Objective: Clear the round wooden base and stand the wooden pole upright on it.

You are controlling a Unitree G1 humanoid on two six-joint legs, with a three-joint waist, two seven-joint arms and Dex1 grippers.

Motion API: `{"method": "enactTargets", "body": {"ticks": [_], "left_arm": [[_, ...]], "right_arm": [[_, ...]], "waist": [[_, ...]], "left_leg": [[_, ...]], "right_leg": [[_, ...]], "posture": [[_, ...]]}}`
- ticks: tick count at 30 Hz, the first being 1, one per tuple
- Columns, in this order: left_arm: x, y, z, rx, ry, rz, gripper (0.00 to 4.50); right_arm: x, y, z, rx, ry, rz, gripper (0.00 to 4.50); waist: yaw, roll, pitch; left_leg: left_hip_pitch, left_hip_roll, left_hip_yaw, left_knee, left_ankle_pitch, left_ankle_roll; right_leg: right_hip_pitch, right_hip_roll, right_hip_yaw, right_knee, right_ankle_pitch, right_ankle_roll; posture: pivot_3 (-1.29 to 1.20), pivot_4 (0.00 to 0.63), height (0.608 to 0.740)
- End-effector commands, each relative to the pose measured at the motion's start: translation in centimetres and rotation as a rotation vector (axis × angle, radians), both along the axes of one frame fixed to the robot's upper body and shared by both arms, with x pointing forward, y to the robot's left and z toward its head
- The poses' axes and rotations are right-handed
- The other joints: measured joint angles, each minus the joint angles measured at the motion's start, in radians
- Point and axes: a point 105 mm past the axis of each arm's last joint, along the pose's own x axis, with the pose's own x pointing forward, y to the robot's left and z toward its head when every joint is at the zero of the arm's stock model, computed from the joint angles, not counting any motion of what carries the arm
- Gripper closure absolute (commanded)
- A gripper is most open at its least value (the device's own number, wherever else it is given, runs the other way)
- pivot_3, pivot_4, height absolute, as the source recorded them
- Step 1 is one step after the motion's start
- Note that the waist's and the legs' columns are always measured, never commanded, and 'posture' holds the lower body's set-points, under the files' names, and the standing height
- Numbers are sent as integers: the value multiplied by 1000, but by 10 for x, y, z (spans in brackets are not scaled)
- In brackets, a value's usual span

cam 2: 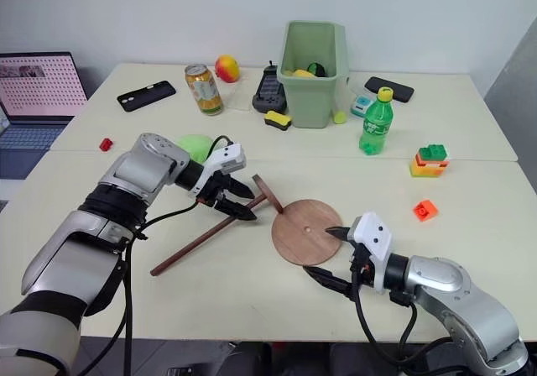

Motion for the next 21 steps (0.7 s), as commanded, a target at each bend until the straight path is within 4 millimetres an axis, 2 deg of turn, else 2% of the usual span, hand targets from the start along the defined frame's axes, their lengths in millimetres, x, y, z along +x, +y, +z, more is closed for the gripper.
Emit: {"method": "enactTargets", "body": {"ticks": [1, 11, 16, 19, 21], "left_arm": [[3, -2, 7, 5, -34, -25, 1759], [3, 2, 1, 31, -18, -37, 3764], [4, 3, 4, 16, -21, -19, 4218], [9, 7, 18, -35, -29, 42, 4220], [20, 15, 42, -129, -64, 142, 4221]], "right_arm": [[-3, 5, 11, 16, -52, 21, 0], [-2, 5, 11, 12, -54, 27, 0], [0, 4, 12, 14, -54, 26, 0], [0, 2, 13, 15, -53, 26, 0], [1, -1, 15, 23, -54, 24, 0]], "waist": [[0, 0, 0], [1, 0, 0], [4, 0, 0], [4, 0, 0], [4, 0, 0]], "left_leg": [[0, 0, 0, 0, 0, 0], [0, 0, 0, 0, 0, 0], [0, 0, 0, 1, 0, 0], [0, 0, 0, 1, 0, 0], [0, 0, 0, 2, 0, 0]], "right_leg": [[0, 0, 0, 0, 0, 0], [0, 0, 0, 0, 0, 0], [0, 0, 0, 1, 0, 0], [0, 0, 0, 1, 0, 0], [0, 0, 0, 1, 0, 0]], "posture": [[0, 150, 740], [0, 150, 740], [0, 150, 740], [0, 150, 740], [0, 150, 740]]}}
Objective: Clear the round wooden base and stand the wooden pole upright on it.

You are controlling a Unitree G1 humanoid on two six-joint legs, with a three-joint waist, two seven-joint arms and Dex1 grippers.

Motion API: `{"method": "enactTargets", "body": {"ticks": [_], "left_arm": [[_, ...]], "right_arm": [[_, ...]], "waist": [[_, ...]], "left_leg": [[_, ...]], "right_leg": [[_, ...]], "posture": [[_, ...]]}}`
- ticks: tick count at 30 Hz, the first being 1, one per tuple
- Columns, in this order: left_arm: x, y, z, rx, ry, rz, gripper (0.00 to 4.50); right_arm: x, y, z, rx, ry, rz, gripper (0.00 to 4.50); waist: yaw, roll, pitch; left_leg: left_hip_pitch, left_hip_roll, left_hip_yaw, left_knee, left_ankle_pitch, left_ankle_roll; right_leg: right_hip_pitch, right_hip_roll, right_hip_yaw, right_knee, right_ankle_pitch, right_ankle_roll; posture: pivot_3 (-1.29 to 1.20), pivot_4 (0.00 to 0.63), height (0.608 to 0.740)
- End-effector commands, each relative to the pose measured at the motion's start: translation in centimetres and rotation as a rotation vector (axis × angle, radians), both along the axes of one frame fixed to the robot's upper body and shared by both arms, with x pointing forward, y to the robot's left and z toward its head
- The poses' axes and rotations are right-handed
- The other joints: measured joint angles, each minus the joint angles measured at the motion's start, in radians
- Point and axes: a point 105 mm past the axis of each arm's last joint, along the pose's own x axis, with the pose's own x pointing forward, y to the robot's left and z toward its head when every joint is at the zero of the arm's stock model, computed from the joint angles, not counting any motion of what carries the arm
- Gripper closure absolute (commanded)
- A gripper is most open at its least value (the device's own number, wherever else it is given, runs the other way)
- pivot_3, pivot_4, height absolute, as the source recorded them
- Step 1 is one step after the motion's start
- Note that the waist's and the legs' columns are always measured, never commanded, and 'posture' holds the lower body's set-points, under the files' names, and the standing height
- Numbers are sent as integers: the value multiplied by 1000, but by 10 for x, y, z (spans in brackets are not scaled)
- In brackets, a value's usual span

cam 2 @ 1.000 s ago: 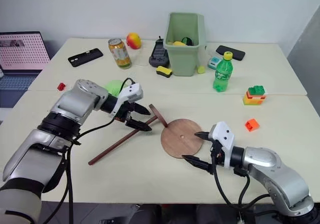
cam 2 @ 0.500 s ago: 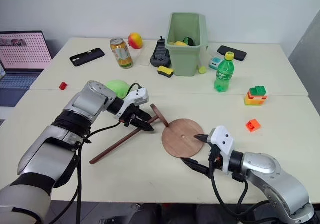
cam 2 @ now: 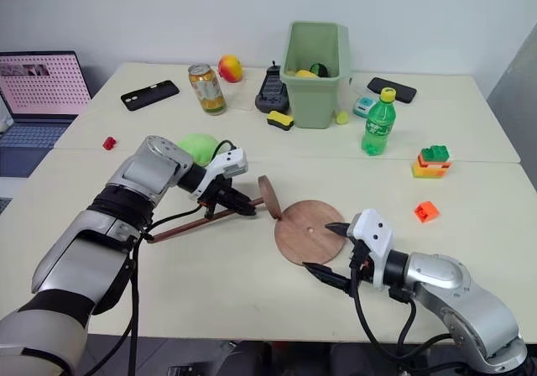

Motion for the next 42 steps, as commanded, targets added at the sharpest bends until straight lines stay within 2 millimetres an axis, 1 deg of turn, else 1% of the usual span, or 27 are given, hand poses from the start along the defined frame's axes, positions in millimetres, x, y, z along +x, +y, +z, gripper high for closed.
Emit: {"method": "enactTargets", "body": {"ticks": [1, 2, 4, 5, 6, 7, 8, 9, 10, 11, 13, 15, 17, 18, 19, 20, 22, 24, 26, 31, 39, 42], "left_arm": [[19, 8, 70, -238, -122, 140, 4221], [20, 8, 95, -363, -153, 163, 4221], [19, 5, 126, -525, -214, 163, 4221], [18, 1, 144, -617, -291, 154, 4221], [22, -3, 168, -767, -406, 193, 4221], [23, -3, 184, -879, -477, 235, 4221], [24, -4, 195, -960, -541, 284, 4221], [19, -13, 198, -997, -572, 275, 4221], [13, -23, 201, -1039, -565, 272, 4221], [8, -32, 200, -1078, -540, 282, 4221], [-9, -46, 200, -1185, -524, 247, 4221], [-24, -65, 188, -1235, -537, 224, 4221], [-28, -75, 181, -1310, -514, 275, 4221], [-28, -80, 176, -1315, -562, 296, 4221], [-32, -88, 168, -1297, -589, 276, 4221], [-35, -94, 161, -1302, -589, 273, 4221], [-36, -100, 150, -1313, -562, 291, 4221], [-42, -108, 133, -1277, -542, 249, 4221], [-48, -112, 123, -1257, -529, 214, 4221], [-51, -115, 108, -1232, -501, 193, 4221], [-45, -125, 97, -1231, -490, 183, 4221], [-43, -127, 92, -1235, -484, 182, 4221]], "right_arm": [[-1, -4, 14, 36, -38, 16, 0], [-1, -7, 15, 46, -38, 16, 0], [-3, -11, 17, 57, -40, 20, 0], [-3, -12, 19, 64, -45, 25, 0], [-4, -15, 20, 65, -56, 31, 0], [-5, -17, 21, 65, -64, 35, 0], [-5, -20, 22, 59, -81, 39, 0], [-4, -23, 21, 59, -94, 34, 0], [-4, -26, 20, 52, -113, 30, 0], [-4, -28, 19, 39, -143, 31, 0], [-5, -31, 17, 34, -168, 27, 0], [-7, -33, 13, 26, -177, 28, 0], [-9, -34, 9, 17, -178, 31, 0], [-9, -35, 7, 12, -178, 25, 0], [-8, -36, 5, 9, -177, 15, 0], [-8, -37, 4, 9, -175, 5, 0], [-8, -39, 2, 10, -173, -7, 0], [-7, -41, 1, 6, -168, -20, 0], [-7, -43, 0, 1, -167, -29, 0], [-6, -45, -2, 0, -158, -54, 0], [-17, -43, -13, -15, -96, -37, 0], [-17, -43, -13, -14, -95, -39, 0]], "waist": [[0, -1, 0], [0, -1, 1], [0, -1, 1], [0, -1, 1], [0, -1, 1], [2, -1, 0], [5, -1, 0], [7, -1, 0], [9, -1, 0], [11, -1, 0], [11, -1, 0], [8, -1, 0], [7, -1, 0], [8, -1, 0], [9, -1, 0], [9, -1, 0], [8, -1, 0], [7, -1, 0], [7, -1, 0], [7, -1, 0], [9, -1, 0], [9, -1, 0]], "left_leg": [[0, 0, 0, 0, 0, 0], [-1, 0, 0, 1, 0, 0], [-6, 0, -1, 4, 0, 0], [-9, 1, -3, 7, 0, 1], [-9, 3, -3, 8, -1, 1], [-9, 4, -3, 8, 0, 1], [-9, 3, -5, 9, 0, 0], [-9, 2, -6, 10, 0, 0], [-9, 1, -7, 12, 0, 0], [-9, 0, -7, 12, 0, 0], [-9, 0, -6, 13, 0, -1], [-9, -1, -5, 13, 1, -2], [-8, 0, -3, 13, 1, -2], [-9, 1, -3, 13, 1, -3], [-8, 1, -3, 13, 1, -3], [-7, 1, -2, 13, 1, -2], [-6, 0, 0, 13, 1, -2], [-5, 0, 0, 13, 0, -1], [-3, 0, 1, 12, 0, 0], [-2, 0, 1, 12, 0, 0], [0, 0, 1, 12, 0, 0], [1, 0, 1, 12, 0, 1]], "right_leg": [[0, 0, 0, 0, 0, 0], [0, 0, -1, 0, 0, 0], [-2, 0, -3, 0, 0, 0], [-2, 0, -4, 0, 0, 0], [-2, 0, -5, 0, 0, 0], [-2, -1, -4, 0, 0, 0], [-2, -5, -3, 0, 0, 0], [0, -6, -3, 0, 0, 0], [0, -7, -3, 0, 1, 1], [1, -8, -3, 0, 1, 2], [1, -8, -2, 0, 2, 4], [1, -8, 0, 1, 2, 4], [1, -8, 1, 0, 3, 5], [0, -8, 1, 0, 3, 5], [1, -8, 2, 1, 3, 5], [1, -7, 2, 1, 3, 5], [1, -6, 3, 1, 3, 5], [2, -6, 3, 2, 3, 5], [2, -5, 3, 3, 3, 5], [3, -5, 3, 3, 3, 5], [5, -5, 3, 2, 3, 5], [7, -5, 3, 1, 3, 5]], "posture": [[0, 150, 740], [0, 150, 740], [0, 150, 740], [0, 150, 740], [0, 150, 740], [0, 150, 740], [0, 150, 740], [0, 150, 740], [0, 150, 740], [0, 150, 740], [0, 150, 740], [0, 150, 740], [0, 150, 740], [0, 150, 740], [0, 150, 740], [0, 150, 740], [0, 150, 740], [0, 150, 740], [0, 150, 740], [0, 150, 740], [0, 150, 740], [0, 150, 740]]}}
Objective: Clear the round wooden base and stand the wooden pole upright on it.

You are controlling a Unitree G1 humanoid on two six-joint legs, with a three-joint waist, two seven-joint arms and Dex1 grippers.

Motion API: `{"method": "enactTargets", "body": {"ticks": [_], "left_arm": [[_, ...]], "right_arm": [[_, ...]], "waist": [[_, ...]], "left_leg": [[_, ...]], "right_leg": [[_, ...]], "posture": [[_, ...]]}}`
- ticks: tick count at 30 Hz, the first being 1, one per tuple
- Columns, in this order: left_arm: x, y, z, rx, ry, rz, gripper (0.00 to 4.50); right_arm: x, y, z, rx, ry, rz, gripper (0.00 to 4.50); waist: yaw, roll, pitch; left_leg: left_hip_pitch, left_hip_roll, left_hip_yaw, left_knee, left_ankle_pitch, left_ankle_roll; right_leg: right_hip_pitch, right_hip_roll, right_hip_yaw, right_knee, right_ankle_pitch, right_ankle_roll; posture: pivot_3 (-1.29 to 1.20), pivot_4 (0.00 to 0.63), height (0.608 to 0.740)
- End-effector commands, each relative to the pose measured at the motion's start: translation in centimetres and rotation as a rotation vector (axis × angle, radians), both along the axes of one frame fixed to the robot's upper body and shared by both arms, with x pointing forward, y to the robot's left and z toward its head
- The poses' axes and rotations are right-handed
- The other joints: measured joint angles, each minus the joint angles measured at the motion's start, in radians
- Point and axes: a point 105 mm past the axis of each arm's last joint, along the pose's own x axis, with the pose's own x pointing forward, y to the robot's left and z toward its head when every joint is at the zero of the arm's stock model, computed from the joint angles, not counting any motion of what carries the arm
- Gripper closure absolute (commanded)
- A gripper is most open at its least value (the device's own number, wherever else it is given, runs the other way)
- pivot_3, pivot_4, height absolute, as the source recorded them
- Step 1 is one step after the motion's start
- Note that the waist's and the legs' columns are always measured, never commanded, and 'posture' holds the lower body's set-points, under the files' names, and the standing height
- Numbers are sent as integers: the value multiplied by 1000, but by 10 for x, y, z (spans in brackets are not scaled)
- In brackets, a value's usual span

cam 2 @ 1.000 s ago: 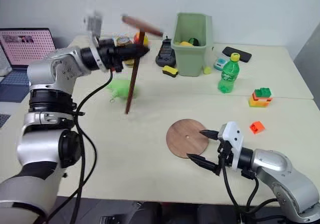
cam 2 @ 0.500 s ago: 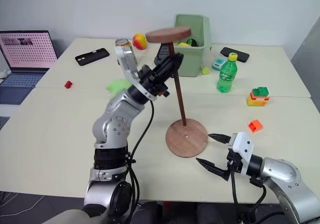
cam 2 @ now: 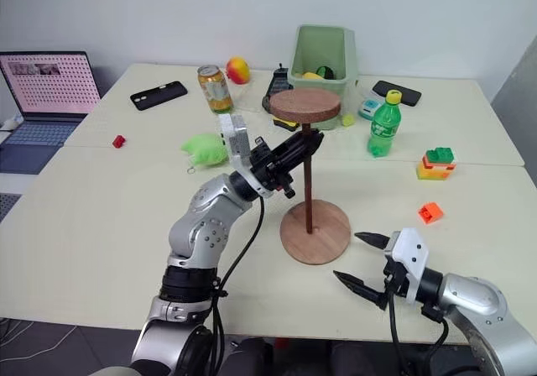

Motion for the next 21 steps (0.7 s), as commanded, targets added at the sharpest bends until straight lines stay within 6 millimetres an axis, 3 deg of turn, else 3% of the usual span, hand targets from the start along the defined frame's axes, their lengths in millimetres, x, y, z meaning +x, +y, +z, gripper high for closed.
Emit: {"method": "enactTargets", "body": {"ticks": [1, 14, 21], "left_arm": [[-3, -7, 4, -14, -51, -25, 4221], [3, -11, -8, 30, -113, -27, 4221], [-11, -10, -20, 81, -152, -78, 4221]], "right_arm": [[-3, 5, 10, 0, -40, 26, 0], [0, 5, 12, 13, -50, 3, 0], [0, 5, 11, 15, -52, -5, 0]], "waist": [[0, 0, 0], [0, 0, 0], [0, 0, 0]], "left_leg": [[1, 0, 0, 0, 0, 0], [5, -1, -1, 0, 0, 1], [5, 0, -1, 0, 0, 1]], "right_leg": [[2, 0, 0, -1, 0, 0], [8, 0, -1, -3, 0, 0], [8, 0, -1, -3, 0, 0]], "posture": [[0, 150, 740], [0, 150, 740], [0, 150, 740]]}}
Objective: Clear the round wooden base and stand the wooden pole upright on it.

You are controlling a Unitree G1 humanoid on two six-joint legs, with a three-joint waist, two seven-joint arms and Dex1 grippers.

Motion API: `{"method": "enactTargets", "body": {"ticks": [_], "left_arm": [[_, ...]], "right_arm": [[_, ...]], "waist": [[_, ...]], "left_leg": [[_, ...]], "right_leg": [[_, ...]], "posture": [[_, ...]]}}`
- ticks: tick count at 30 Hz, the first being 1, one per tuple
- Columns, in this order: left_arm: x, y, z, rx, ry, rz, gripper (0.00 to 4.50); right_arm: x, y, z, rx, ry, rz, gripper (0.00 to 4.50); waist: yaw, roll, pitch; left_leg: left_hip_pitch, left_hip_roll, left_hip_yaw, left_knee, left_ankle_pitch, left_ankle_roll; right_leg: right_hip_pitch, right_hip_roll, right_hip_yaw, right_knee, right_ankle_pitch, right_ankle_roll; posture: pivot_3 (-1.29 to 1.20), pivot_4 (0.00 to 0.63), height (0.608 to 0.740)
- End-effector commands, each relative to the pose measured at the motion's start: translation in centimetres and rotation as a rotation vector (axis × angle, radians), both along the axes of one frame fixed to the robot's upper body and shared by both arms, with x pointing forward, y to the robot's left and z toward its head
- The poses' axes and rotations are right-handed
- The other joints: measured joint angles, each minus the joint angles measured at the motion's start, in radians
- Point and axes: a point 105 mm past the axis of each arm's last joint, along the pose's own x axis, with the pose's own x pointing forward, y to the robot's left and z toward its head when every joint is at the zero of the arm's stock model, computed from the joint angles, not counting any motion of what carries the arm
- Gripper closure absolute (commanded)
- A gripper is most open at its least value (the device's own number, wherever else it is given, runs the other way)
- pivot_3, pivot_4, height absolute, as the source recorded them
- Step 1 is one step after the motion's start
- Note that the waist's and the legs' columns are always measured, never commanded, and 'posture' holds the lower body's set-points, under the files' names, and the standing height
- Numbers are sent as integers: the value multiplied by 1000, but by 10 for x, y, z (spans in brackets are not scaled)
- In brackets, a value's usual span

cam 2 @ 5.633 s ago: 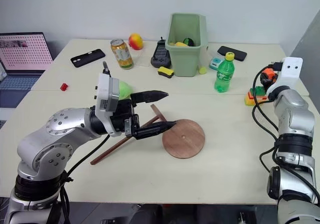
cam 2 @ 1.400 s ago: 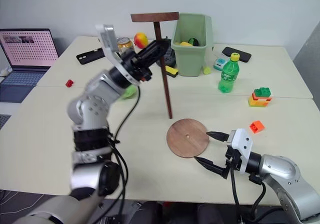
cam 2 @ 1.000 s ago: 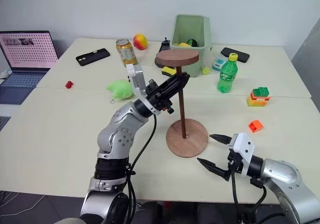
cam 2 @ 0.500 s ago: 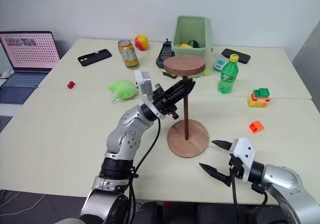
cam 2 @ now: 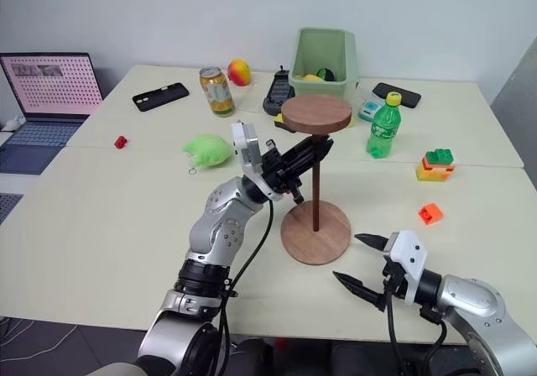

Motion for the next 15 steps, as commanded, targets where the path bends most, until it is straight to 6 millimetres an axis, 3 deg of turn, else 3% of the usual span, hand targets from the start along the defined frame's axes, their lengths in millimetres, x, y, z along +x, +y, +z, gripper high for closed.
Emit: {"method": "enactTargets", "body": {"ticks": [1, 6, 9, 15], "left_arm": [[-15, 0, -17, 99, -51, -42, 4221], [-15, 13, -44, 211, -29, -24, 4221], [-4, 29, -67, 300, 52, 22, 4221], [9, 43, -87, 381, 191, 64, 4221]], "right_arm": [[-2, 4, 9, 8, -47, 9, 0], [-3, 4, 9, 8, -47, 6, 0], [-1, 3, 9, 10, -46, -5, 0], [4, 2, 10, 18, -47, -19, 0]], "waist": [[0, 0, 0], [-1, 1, -3], [-2, 1, -6], [-8, 0, -24]], "left_leg": [[0, 0, 0, 0, 0, 0], [4, 1, 0, -1, 0, 0], [8, 1, 0, -2, 0, 0], [34, 1, 0, -14, -2, 3]], "right_leg": [[0, 0, 0, 0, 0, 0], [2, 0, 1, 0, 0, 0], [6, 1, 1, 0, 0, 0], [34, 7, 1, -17, -1, 1]], "posture": [[0, 150, 740], [0, 150, 740], [0, 150, 740], [0, 150, 740]]}}
